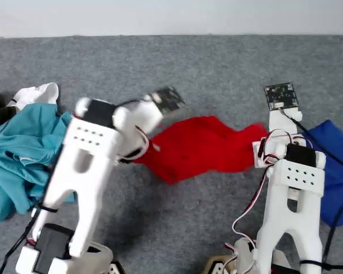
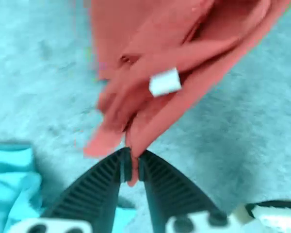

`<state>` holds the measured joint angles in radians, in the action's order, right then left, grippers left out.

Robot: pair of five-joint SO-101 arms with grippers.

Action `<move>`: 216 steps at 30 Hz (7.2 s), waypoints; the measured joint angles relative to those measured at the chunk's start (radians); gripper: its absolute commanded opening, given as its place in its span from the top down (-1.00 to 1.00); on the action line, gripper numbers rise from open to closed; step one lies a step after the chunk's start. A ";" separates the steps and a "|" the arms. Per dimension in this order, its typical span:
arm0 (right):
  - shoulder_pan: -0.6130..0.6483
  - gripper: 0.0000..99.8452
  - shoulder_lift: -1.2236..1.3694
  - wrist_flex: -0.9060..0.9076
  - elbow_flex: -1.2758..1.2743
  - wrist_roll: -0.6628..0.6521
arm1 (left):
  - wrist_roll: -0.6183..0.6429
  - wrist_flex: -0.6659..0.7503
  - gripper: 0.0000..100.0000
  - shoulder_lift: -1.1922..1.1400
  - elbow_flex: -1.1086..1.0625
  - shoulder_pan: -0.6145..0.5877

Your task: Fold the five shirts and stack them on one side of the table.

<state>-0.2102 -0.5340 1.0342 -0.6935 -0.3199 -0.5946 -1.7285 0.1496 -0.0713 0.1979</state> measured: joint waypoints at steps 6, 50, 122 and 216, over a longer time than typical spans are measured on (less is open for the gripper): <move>0.005 0.97 0.000 -0.006 0.000 0.011 | 0.000 -0.006 0.97 0.000 0.018 -0.086; 0.103 0.80 -0.005 0.430 0.204 -0.089 | 0.009 0.157 0.97 0.000 -0.255 -0.101; 0.143 0.98 -0.003 0.028 0.028 -0.158 | 0.092 0.178 0.97 0.000 -0.241 -0.101; 0.164 0.98 0.697 0.210 1.229 0.025 | 0.275 1.238 0.97 -0.448 -0.061 -0.350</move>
<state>-0.0460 0.1626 1.2444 0.5355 -0.2954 -0.3199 -0.4902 -0.2984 -0.1327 -0.1519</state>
